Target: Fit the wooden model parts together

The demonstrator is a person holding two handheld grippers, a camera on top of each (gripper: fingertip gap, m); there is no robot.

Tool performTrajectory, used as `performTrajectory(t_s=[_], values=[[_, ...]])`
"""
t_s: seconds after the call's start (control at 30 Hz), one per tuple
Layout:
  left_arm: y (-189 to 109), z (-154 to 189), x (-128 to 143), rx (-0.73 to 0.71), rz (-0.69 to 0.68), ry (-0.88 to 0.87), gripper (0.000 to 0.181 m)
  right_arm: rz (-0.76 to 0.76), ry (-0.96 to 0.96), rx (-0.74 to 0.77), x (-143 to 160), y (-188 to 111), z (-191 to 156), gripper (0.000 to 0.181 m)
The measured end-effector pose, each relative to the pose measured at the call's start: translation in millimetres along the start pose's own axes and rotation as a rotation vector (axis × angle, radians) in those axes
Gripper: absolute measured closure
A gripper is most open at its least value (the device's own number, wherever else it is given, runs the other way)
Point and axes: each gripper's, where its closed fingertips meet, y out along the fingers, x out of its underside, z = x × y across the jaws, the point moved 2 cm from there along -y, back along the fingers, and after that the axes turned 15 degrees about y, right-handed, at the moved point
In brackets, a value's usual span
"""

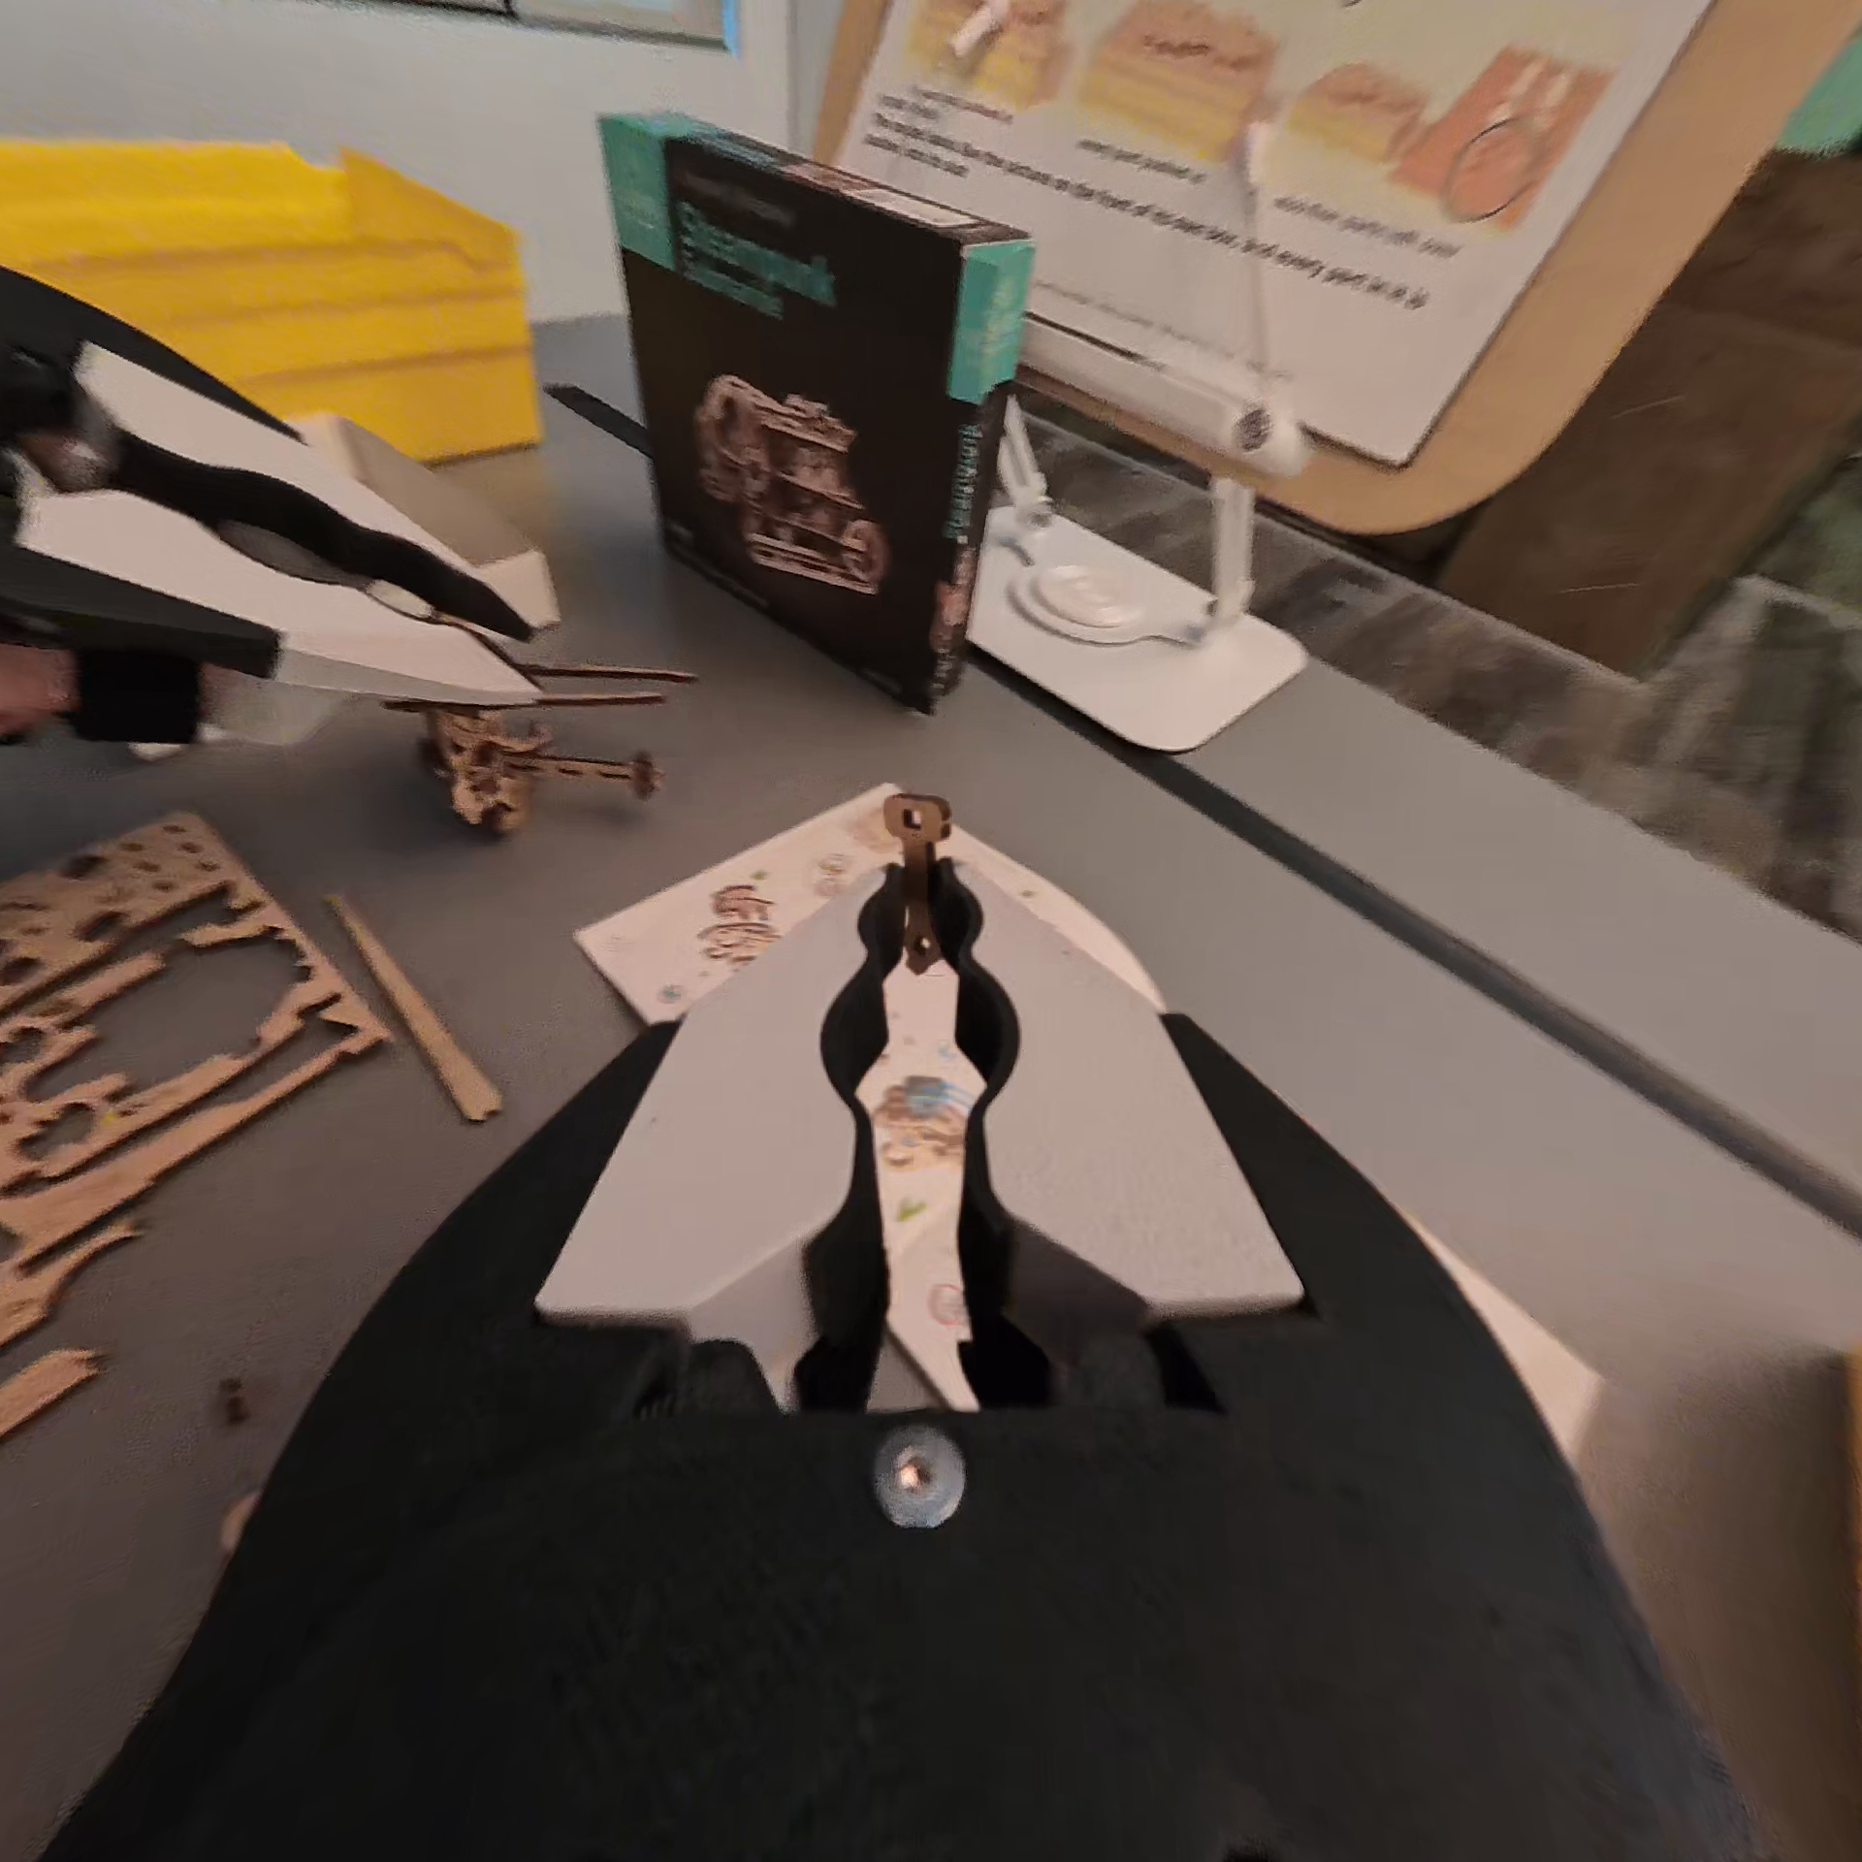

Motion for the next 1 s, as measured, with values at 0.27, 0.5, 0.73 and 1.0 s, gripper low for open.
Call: performTrajectory(t_s=[0.27, 0.5, 0.73, 1.0], values=[[-8.7, 7.0, -14.2, 0.021, 0.074, -0.005, 0.166, -0.014, -0.11, 0.069, -8.2, -3.3, -6.6, 0.178], [-9.6, 7.7, -15.4, 0.015, 0.078, 0.003, 0.167, -0.024, -0.072, 0.045, -3.9, -0.8, -7.4, 0.178], [-11.8, 11.1, -20.6, 0.045, 0.116, -0.022, 0.16, -0.039, 0.171, -0.179, 9.1, 3.9, -45.8, 0.178], [-21.3, 33.1, -44.5, 0.201, 0.29, -0.1, 0.142, 0.049, 0.171, -0.272, 9.3, -2.8, -71.5, 0.178]])
